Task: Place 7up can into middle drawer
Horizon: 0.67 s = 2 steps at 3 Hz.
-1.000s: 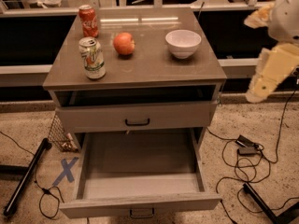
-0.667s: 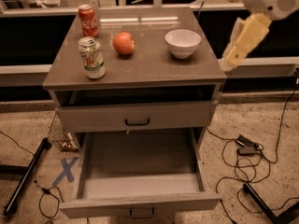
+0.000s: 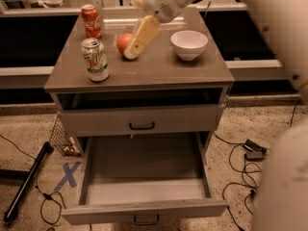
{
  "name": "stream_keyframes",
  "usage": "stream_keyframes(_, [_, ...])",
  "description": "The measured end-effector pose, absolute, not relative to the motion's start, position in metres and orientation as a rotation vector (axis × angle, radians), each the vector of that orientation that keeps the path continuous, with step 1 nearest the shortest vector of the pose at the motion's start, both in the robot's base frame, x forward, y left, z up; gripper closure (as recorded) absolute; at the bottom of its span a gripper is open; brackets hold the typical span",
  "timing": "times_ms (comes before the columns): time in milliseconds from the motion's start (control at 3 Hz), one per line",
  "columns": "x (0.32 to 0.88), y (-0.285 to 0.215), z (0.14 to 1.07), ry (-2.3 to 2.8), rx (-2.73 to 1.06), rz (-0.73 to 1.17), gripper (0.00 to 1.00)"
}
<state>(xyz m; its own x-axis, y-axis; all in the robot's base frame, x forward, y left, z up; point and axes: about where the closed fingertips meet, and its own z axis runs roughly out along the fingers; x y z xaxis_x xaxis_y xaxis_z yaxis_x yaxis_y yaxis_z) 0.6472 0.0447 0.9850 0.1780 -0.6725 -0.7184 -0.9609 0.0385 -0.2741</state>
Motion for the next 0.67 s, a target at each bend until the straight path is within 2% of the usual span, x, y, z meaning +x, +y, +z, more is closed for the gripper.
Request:
stream_keyframes(333, [0.6905, 0.1031, 0.9319, 1.584, -1.759, 0.389, 0.00])
stream_keyframes(667, [0.6902, 0.1030, 0.9320, 1.585, -1.758, 0.391, 0.00])
